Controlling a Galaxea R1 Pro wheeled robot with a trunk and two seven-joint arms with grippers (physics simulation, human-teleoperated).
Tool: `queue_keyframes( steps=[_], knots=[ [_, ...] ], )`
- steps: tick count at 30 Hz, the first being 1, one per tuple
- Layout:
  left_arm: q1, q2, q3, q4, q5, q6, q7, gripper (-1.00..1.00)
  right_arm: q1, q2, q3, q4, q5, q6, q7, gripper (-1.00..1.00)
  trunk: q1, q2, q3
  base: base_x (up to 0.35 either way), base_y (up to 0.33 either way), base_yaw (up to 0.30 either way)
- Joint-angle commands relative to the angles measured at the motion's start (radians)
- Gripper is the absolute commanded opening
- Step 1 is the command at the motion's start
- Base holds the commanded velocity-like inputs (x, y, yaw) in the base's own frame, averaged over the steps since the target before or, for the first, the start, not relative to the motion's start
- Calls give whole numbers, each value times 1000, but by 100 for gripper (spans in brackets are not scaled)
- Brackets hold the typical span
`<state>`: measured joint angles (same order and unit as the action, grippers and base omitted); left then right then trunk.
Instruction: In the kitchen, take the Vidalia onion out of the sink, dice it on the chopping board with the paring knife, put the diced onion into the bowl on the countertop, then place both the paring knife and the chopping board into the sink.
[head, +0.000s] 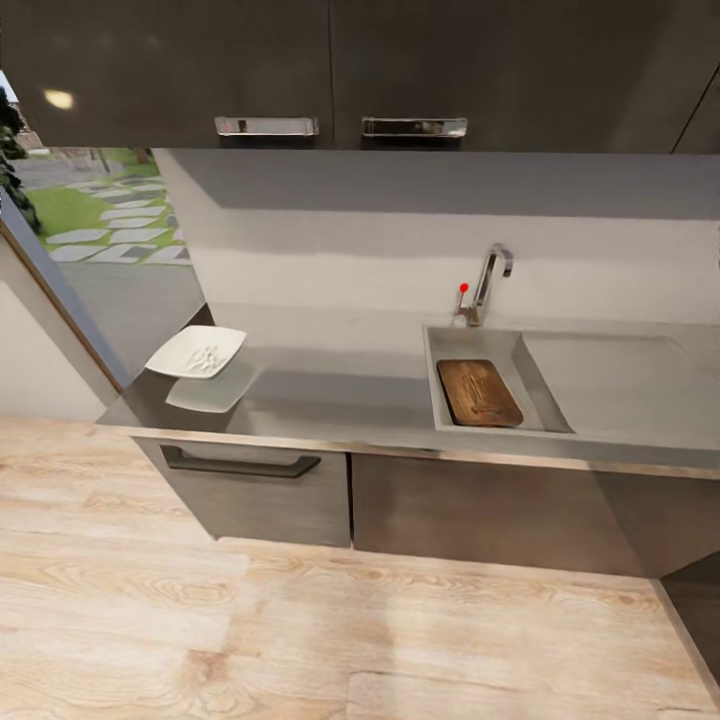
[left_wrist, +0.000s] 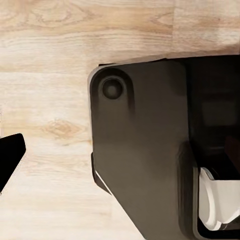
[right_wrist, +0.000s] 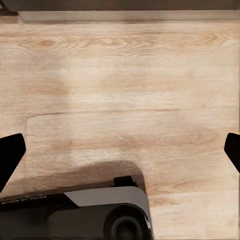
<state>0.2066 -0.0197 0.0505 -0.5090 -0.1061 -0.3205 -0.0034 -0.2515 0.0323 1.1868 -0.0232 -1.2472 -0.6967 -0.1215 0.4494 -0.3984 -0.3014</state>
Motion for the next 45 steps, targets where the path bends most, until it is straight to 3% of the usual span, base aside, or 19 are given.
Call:
queue_keyframes(
  steps=[1, 10, 15, 20, 25, 27, 30, 38, 45],
  knots=[
    [0, -1, 6, -6, -10, -2, 0, 100, 16, 0, 9, 0, 1, 2, -11, 100, 1, -2, 0, 0, 0, 0],
    [0, -2, 6, 9, -8, 0, 0, 100, 56, 1, 10, -1, 2, 31, -13, 100, 1, -2, 14, 0, 0, 0],
    [0, 10, 6, 135, -9, 0, -1, 100, 57, 1, 8, -1, 0, 157, -14, 100, 1, -2, 22, 0, 0, 0],
    [0, 21, 4, 226, -9, 0, -1, 100, 57, 2, 8, -1, -9, 202, -19, 100, 1, -2, 30, 0, 0, 0],
    [0, 27, 3, 271, -9, 0, -1, 100, 58, 5, 9, -1, -43, 392, -14, 100, 1, -2, 38, 0, 0, 0],
    [0, 26, 3, 278, -9, 0, -2, 100, 69, 6, 9, -1, -47, 435, -13, 100, 1, -2, 41, 0, 0, 0],
    [0, 28, 2, 287, -9, 0, -3, 100, 77, 6, 9, -1, -49, 452, -13, 100, 1, -2, 46, 0, 0, 0],
    [0, 39, 2, 411, -9, 1, -3, 100, 80, 5, 8, -1, -51, 459, -15, 100, 1, -2, 58, 0, 0, 0],
    [0, 40, 3, 422, -10, 1, -3, 100, 80, 7, 8, -2, -71, 459, -14, 100, 1, -2, 70, 0, 0, 0]
  ],
)
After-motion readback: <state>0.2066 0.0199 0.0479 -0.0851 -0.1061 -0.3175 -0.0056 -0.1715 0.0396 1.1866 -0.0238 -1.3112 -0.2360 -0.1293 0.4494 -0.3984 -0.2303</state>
